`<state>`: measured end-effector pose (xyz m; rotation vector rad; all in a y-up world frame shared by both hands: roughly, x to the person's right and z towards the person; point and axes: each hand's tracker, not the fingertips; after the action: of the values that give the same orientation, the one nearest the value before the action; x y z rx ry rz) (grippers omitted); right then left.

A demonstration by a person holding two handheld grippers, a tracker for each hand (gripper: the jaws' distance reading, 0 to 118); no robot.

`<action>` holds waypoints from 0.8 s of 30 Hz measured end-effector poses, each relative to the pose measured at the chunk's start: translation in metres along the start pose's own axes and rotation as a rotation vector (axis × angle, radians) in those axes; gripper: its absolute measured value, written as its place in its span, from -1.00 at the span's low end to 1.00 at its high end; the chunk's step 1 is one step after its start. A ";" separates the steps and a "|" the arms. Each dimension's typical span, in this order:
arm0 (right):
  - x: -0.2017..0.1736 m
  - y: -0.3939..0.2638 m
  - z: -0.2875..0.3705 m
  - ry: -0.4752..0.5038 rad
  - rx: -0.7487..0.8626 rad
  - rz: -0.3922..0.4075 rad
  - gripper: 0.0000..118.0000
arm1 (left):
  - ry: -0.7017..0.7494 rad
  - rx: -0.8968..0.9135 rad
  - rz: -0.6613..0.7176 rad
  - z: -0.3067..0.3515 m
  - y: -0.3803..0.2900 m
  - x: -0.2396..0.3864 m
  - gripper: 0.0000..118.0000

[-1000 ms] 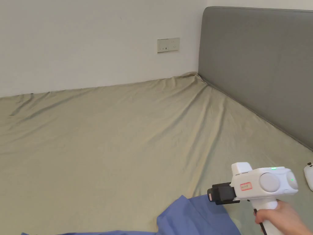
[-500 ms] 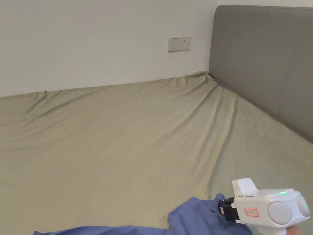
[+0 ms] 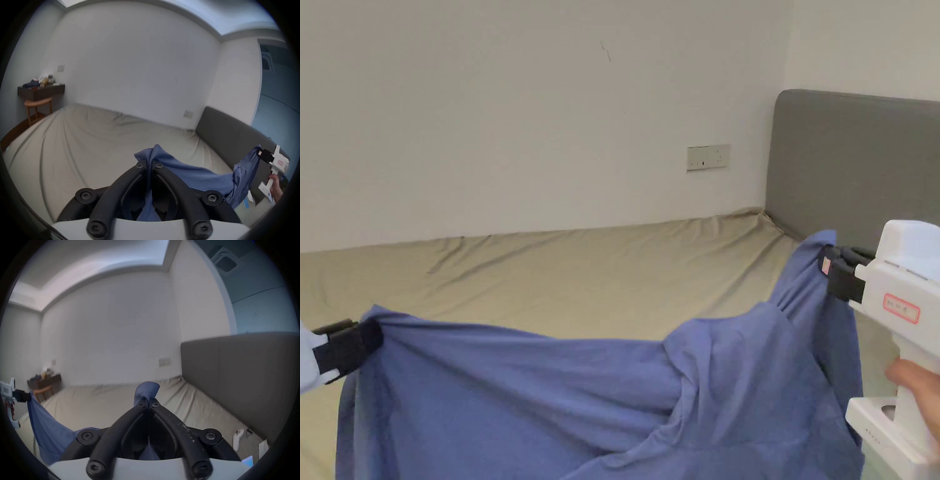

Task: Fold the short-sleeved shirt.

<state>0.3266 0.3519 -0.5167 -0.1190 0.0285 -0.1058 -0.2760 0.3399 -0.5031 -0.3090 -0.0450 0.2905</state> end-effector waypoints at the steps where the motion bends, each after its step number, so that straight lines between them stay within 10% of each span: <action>1: -0.002 0.017 0.000 -0.010 0.062 0.001 -0.99 | 0.011 0.057 -0.029 0.005 0.016 0.004 -0.94; 9: -0.002 0.116 -0.037 -0.044 0.134 -0.069 -0.99 | 0.063 0.181 -0.033 0.011 0.121 0.012 -0.94; 24: -0.084 0.211 -0.192 -0.103 0.063 0.146 -0.99 | 0.270 0.100 -0.107 -0.100 0.242 0.040 -0.94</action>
<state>0.2580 0.5465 -0.7304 -0.0590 -0.0686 0.0452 -0.2950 0.5429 -0.6722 -0.2432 0.2183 0.1428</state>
